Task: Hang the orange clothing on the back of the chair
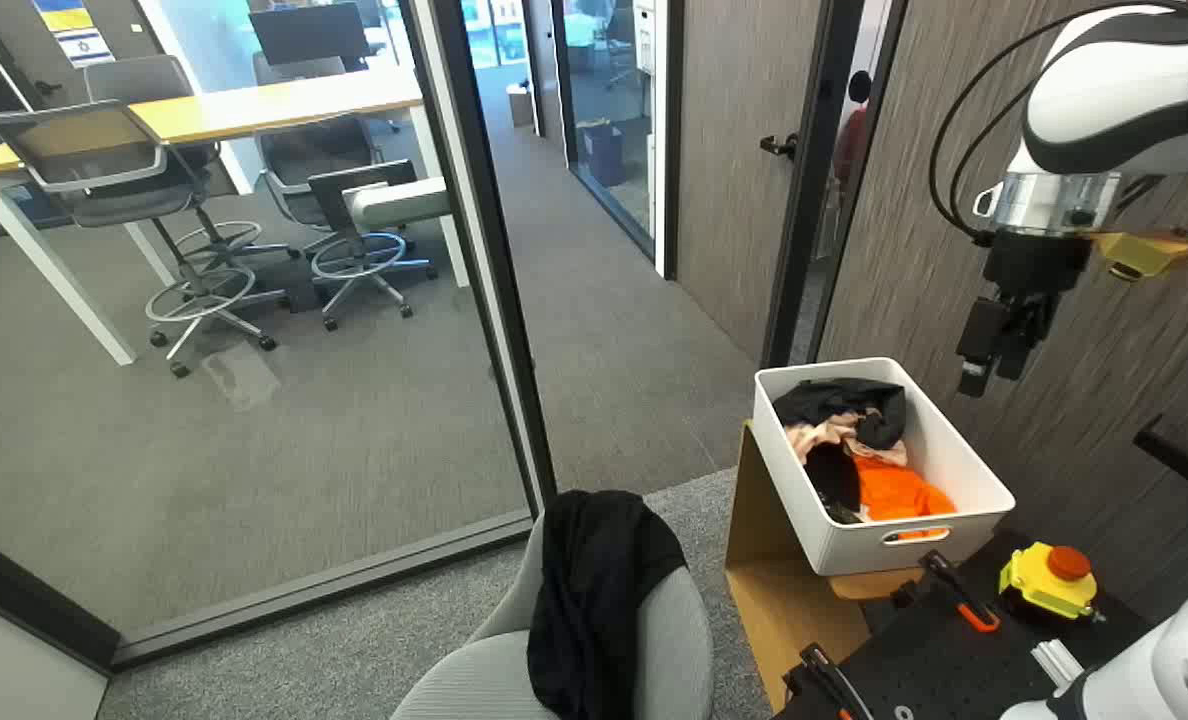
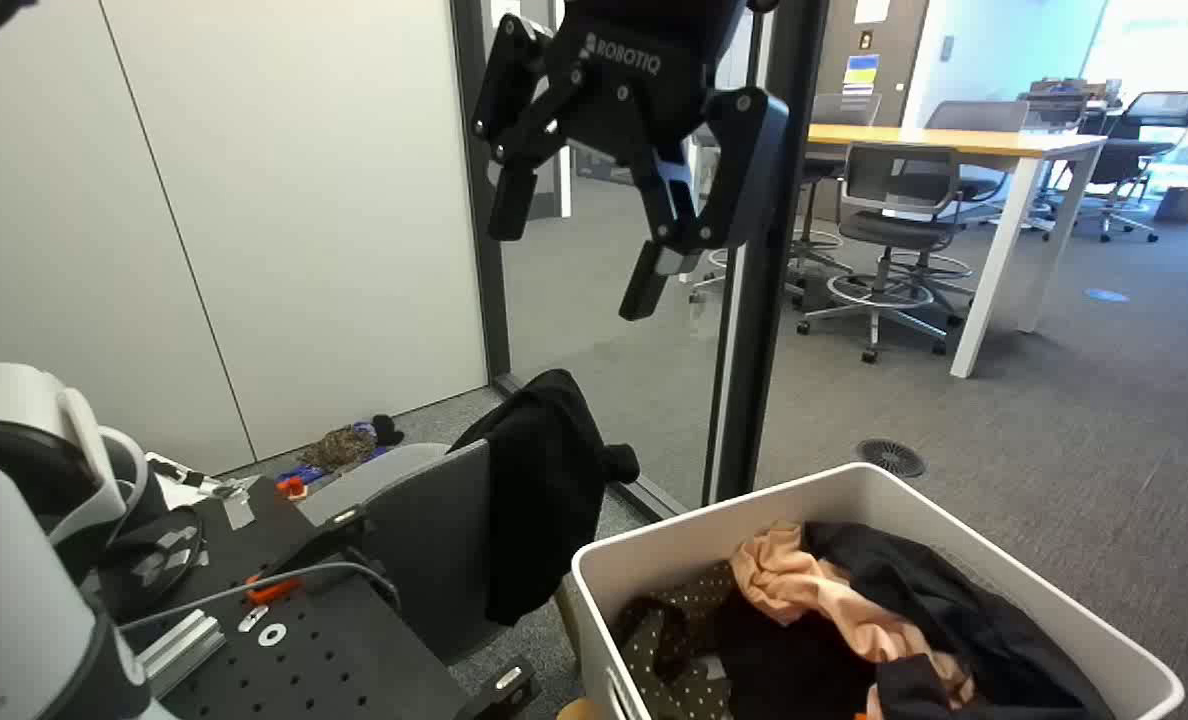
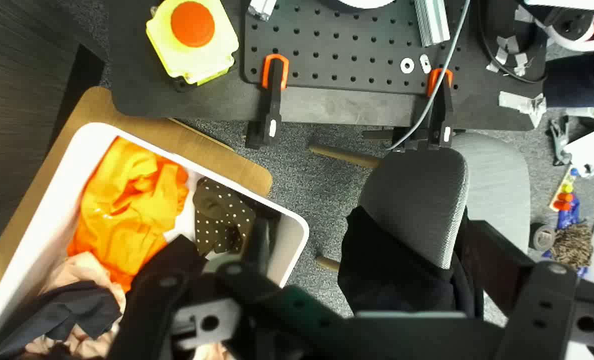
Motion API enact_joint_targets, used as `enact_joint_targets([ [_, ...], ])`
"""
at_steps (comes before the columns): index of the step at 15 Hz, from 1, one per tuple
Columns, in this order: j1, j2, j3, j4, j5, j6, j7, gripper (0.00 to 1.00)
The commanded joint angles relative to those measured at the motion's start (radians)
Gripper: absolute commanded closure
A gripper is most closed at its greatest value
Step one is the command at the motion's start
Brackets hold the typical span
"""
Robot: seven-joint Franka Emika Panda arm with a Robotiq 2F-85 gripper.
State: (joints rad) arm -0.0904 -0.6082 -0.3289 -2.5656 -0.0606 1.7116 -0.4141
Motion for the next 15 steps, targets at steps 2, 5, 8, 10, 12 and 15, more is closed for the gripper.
enact_joint_targets([
  [2, -0.017, 0.004, 0.016, 0.009, 0.008, -0.001, -0.008, 0.0],
  [5, -0.017, 0.003, 0.015, 0.013, 0.008, -0.001, -0.008, 0.0],
  [8, -0.019, 0.004, 0.017, 0.004, -0.004, 0.021, -0.013, 0.0],
  [10, -0.028, 0.041, 0.015, -0.004, -0.017, 0.069, 0.004, 0.0],
  [12, -0.036, 0.095, 0.006, -0.007, -0.02, 0.127, 0.003, 0.0],
  [15, -0.061, 0.209, -0.004, -0.009, -0.046, 0.262, -0.007, 0.0],
])
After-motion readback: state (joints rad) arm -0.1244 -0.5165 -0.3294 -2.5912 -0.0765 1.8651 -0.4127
